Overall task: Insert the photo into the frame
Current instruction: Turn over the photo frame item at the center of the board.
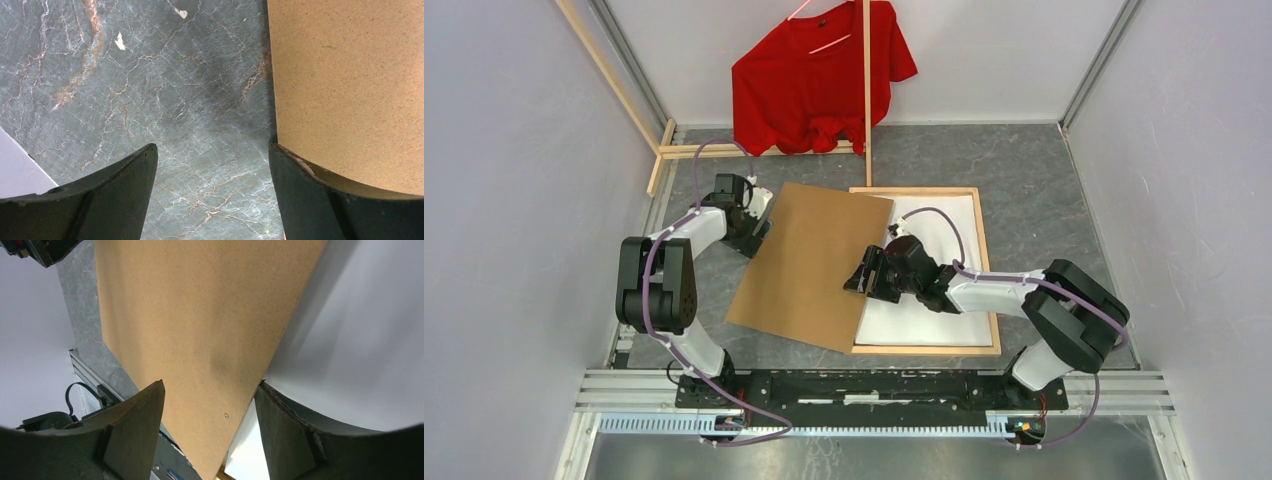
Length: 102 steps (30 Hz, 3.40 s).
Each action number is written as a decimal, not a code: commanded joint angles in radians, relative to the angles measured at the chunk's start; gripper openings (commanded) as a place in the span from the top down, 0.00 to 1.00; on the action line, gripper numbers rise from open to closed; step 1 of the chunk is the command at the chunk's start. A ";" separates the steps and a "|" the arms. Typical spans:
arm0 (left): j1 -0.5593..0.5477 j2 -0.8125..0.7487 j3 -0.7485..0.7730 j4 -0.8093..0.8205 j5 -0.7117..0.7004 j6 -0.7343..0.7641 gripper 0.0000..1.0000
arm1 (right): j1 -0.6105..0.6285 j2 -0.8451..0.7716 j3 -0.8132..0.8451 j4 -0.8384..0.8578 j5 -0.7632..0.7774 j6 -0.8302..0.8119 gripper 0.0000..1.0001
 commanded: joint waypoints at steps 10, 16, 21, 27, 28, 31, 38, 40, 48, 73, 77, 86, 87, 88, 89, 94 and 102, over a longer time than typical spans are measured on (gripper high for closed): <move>-0.018 0.064 -0.059 -0.160 0.120 -0.010 0.11 | -0.003 -0.085 -0.027 0.344 -0.103 0.116 0.33; -0.019 0.049 -0.055 -0.176 0.147 -0.002 0.11 | 0.005 -0.021 0.004 0.345 -0.131 0.141 0.34; -0.018 -0.016 -0.032 -0.216 0.180 0.017 0.08 | 0.006 -0.026 0.012 0.312 -0.101 0.156 0.55; -0.018 -0.155 0.008 -0.309 0.322 0.074 0.00 | 0.000 -0.018 0.032 0.328 -0.092 0.186 0.93; -0.018 -0.152 -0.007 -0.304 0.315 0.079 0.00 | 0.000 -0.018 0.026 0.343 -0.093 0.201 1.00; -0.017 -0.141 -0.032 -0.302 0.295 0.079 0.01 | 0.001 -0.040 0.006 0.350 -0.082 0.211 1.00; -0.017 -0.364 0.199 -0.529 0.411 0.174 0.00 | -0.007 -0.100 0.020 0.299 -0.034 0.206 1.00; -0.018 -0.477 0.234 -0.591 0.486 0.264 0.00 | -0.007 -0.091 0.068 0.269 -0.042 0.211 1.00; -0.029 -0.951 0.048 -0.795 0.584 0.616 0.00 | 0.006 -0.107 0.123 0.242 -0.037 0.361 1.00; 0.217 -1.443 -0.295 -0.724 0.964 0.809 0.07 | 0.181 -0.029 0.400 0.116 0.171 0.457 1.00; 0.219 -1.443 -0.314 -0.725 0.983 0.853 0.19 | 0.191 -0.030 0.409 0.114 0.184 0.467 1.00; 0.220 -1.491 -0.352 -0.460 0.917 0.674 0.72 | 0.218 -0.029 0.406 0.155 0.160 0.494 1.00; 0.220 -1.502 -0.359 -0.389 0.890 0.622 0.82 | 0.219 -0.032 0.402 0.157 0.153 0.491 0.99; 0.219 -1.513 -0.365 -0.329 0.864 0.584 0.86 | 0.221 -0.036 0.400 0.152 0.143 0.484 0.96; 0.219 -1.518 -0.370 -0.276 0.838 0.562 0.90 | 0.221 -0.041 0.394 0.144 0.130 0.479 0.90; 0.219 -1.502 -0.366 -0.141 0.791 0.568 0.98 | 0.208 -0.119 0.312 0.148 0.072 0.395 0.44; 0.219 -1.317 -0.153 -0.390 0.886 0.821 0.98 | 0.031 -0.214 0.422 -0.040 -0.429 -0.349 0.18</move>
